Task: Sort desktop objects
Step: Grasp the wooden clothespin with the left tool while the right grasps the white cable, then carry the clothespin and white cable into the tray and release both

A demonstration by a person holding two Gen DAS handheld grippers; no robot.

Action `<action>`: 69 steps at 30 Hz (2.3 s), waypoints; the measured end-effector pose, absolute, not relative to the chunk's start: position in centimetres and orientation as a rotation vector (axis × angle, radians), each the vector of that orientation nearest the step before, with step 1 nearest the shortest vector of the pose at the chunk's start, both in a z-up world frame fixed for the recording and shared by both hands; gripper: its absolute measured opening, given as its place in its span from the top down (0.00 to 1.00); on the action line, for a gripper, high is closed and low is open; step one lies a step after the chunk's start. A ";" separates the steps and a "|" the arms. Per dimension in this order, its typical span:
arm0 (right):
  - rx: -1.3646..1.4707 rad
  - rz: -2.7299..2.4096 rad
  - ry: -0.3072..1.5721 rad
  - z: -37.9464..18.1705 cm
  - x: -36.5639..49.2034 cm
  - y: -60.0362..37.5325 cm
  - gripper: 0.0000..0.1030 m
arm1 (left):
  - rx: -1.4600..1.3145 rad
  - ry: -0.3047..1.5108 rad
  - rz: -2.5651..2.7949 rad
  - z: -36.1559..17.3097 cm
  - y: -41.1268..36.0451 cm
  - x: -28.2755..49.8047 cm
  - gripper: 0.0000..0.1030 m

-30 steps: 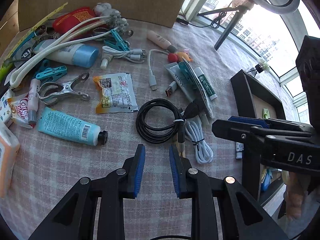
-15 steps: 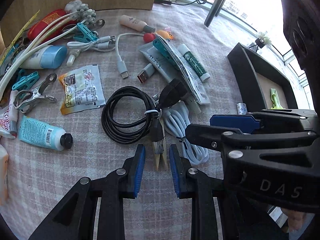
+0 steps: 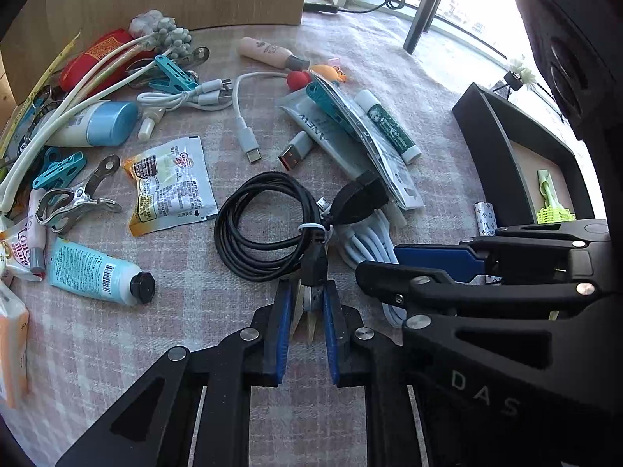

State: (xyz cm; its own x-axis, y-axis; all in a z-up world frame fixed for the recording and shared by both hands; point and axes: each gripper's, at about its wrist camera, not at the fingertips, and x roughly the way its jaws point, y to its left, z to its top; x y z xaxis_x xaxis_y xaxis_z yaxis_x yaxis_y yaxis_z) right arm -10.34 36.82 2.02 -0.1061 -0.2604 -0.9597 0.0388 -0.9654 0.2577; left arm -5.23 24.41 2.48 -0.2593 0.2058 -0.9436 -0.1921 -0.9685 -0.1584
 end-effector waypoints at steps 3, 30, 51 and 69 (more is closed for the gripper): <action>1.961 -2.178 -0.271 2.0 -9.7 37.4 0.79 | -1.733 0.020 2.303 2.5 24.9 -4.7 0.87; 1.958 -2.246 -0.426 2.8 -2.3 41.7 0.81 | -1.709 -0.148 2.179 4.3 24.3 0.9 0.89; 1.825 -2.410 -0.541 7.2 1.0 44.6 0.81 | -1.552 -0.200 2.285 10.0 23.0 2.7 0.89; 1.832 -2.692 -0.637 10.4 3.5 58.3 0.81 | -1.452 -0.008 2.215 11.3 39.5 -1.7 0.89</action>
